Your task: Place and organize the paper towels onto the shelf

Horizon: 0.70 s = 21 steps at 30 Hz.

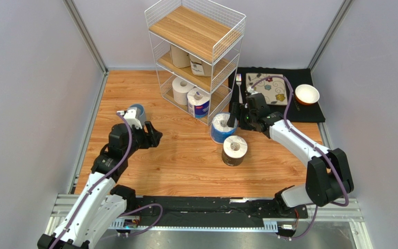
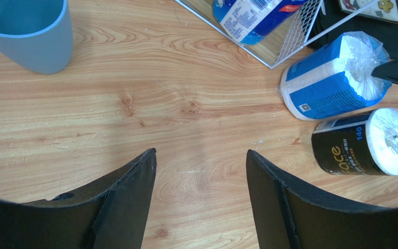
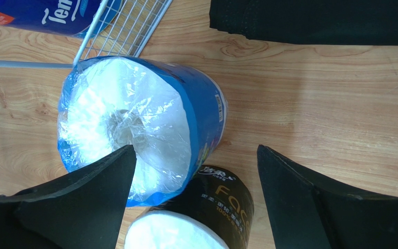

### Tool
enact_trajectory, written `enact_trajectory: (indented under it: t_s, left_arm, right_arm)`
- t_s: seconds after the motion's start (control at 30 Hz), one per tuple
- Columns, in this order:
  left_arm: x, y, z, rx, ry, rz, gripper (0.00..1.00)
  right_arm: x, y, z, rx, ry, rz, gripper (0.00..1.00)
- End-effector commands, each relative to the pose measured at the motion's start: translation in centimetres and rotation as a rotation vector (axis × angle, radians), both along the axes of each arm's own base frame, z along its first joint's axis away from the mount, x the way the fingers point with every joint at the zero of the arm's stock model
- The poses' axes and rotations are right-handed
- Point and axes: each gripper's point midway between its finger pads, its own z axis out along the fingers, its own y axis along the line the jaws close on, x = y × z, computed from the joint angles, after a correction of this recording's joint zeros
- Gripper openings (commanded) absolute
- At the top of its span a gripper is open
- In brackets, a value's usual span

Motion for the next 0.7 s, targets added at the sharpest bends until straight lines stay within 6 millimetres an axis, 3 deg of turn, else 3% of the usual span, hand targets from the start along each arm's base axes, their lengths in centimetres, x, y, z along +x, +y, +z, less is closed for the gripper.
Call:
enact_trajectory:
  t_s: [0.0, 0.33, 0.57, 0.67]
  left_arm:
    - [0.0, -0.3, 0.4, -0.024, -0.015, -0.01, 0.73]
    - [0.5, -0.9, 1.4, -0.012, -0.033, -0.046, 0.73]
    - [0.6, -1.1, 2.5, 0.01, -0.042, -0.077, 0.73]
    - [0.7, -0.9, 2.4, 0.015, -0.04, -0.069, 0.73]
  right_arm:
    - [2.1, 1.6, 1.8, 0.015, -0.064, 0.015, 0.89]
    - [2.1, 2.9, -0.3, -0.068, -0.011, 0.07, 0.67]
    - [0.3, 5.6, 1.9, -0.059, -0.066, 0.189, 0.4]
    - [-1.4, 7.7, 2.5, -0.069, -0.092, 0.237, 0.4]
